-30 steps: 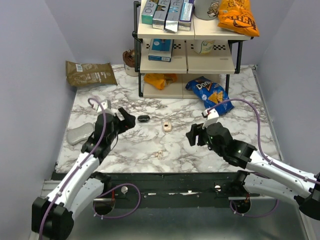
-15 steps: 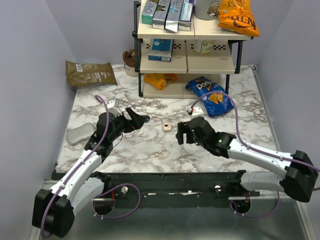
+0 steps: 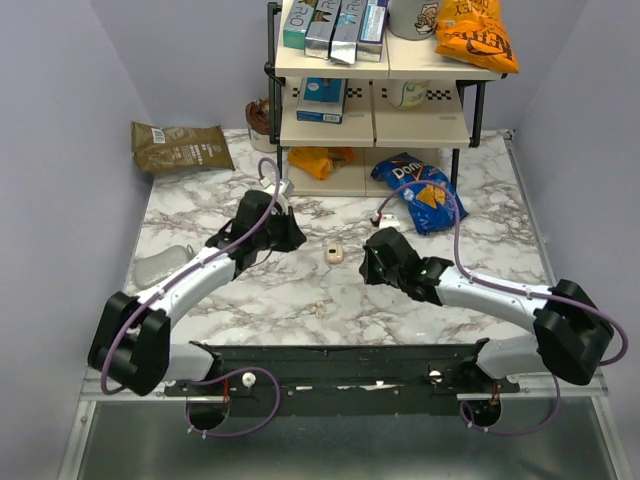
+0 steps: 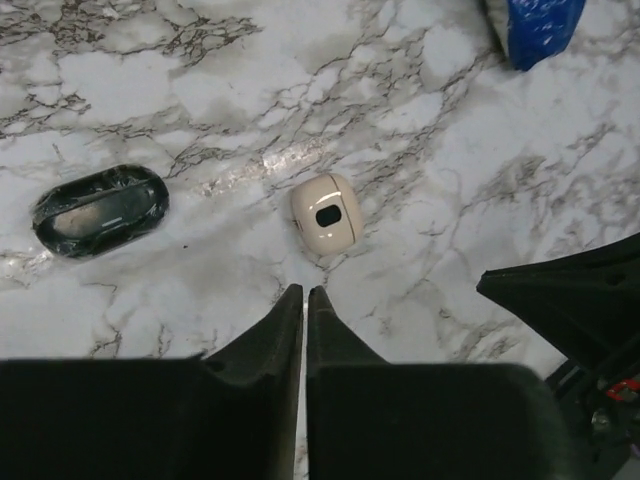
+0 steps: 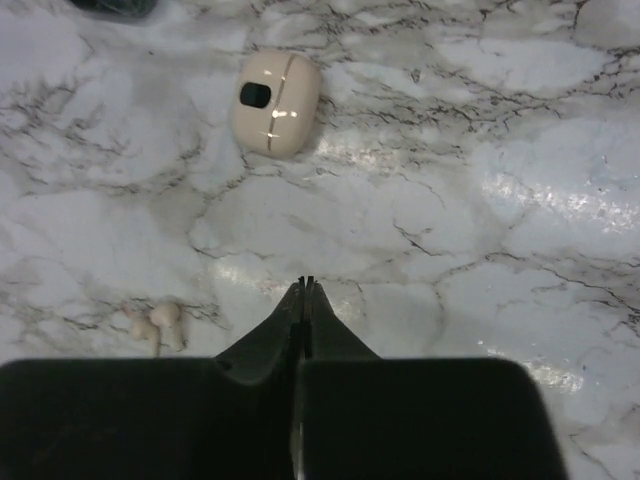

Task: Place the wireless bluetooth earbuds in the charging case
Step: Pick up the charging case at the center of the board.

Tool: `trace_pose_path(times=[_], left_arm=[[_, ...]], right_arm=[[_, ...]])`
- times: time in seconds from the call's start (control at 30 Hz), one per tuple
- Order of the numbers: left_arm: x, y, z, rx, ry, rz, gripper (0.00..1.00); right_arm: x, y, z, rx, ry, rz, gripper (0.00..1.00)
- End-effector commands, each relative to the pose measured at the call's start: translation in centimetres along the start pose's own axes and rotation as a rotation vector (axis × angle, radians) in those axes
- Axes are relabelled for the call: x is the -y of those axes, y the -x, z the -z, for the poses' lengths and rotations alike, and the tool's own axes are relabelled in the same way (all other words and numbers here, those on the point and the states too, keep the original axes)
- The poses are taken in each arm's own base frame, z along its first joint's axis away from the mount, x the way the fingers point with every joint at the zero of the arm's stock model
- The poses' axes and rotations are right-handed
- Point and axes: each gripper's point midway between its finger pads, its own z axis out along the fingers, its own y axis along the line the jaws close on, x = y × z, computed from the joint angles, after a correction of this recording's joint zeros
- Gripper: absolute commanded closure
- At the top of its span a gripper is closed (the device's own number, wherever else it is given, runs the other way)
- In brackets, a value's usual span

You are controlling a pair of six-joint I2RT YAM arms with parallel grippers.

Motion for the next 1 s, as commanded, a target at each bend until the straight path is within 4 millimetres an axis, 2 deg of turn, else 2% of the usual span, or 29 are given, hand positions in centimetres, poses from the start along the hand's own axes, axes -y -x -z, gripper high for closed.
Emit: trace_pose_path(times=[0.0,0.03,0.1,0.2,0.23,0.27,0.33,0.43,0.47,0.5,0.57,0.67,0.97], left_arm=[[-1.0,-2.9,-2.6,-0.091,0.062,0.042,1.00],[-1.1,-3.0,-3.1,-0.093,0.076,0.051,1.00],[-1.9,-3.6,-4.3,-0.111,0.127,0.065,1.00],[-2.7,-4.7,-5.0,-0.126,0.174,0.092,1.00],[-2.7,-4.9,-5.0,-0.123,0.182,0.108,1.00],[-2.8,-5.1,-4.5,-0.116,0.188,0.111,1.00],[-2.4,-4.4,-3.5,-0.070,0.189,0.115,1.00],[-2.2,-5.0,-2.1,-0.059,0.190,0.114,1.00],[-1.7,-4.7,-1.4,-0.040,0.176,0.111,1.00],[-1.5,-4.6,-1.0,-0.034,0.173,0.111,1.00],[-1.1,-4.4,0.1,-0.017,0.162,0.109,0.99],[-0.7,-3.9,1.3,0.002,0.153,0.104,0.96],[-0.9,-3.8,2.6,0.025,0.162,0.094,0.84]], right_arm=[[0.1,-0.9,-2.1,-0.017,0.027,-0.066,0.99],[0.5,-1.1,-2.7,-0.026,0.012,-0.073,0.99],[0.6,0.5,-3.6,0.012,0.012,-0.101,0.99],[1.3,0.9,-5.4,-0.010,0.000,-0.114,0.99],[0.9,2.0,-5.8,0.002,0.013,-0.105,0.99],[1.1,1.5,-6.6,-0.024,0.003,-0.097,0.99],[1.1,2.6,-7.4,-0.014,0.001,-0.086,0.99],[1.5,2.4,-8.9,-0.041,-0.009,-0.076,0.99],[1.2,3.0,-9.3,-0.035,-0.002,-0.064,0.99],[1.4,2.6,-9.9,-0.049,-0.007,-0.059,0.99],[1.1,3.2,-10.2,-0.044,0.002,-0.048,0.99],[1.0,2.9,-11.0,-0.059,-0.001,-0.042,0.99],[0.7,2.9,-12.4,-0.080,0.013,0.007,0.99]])
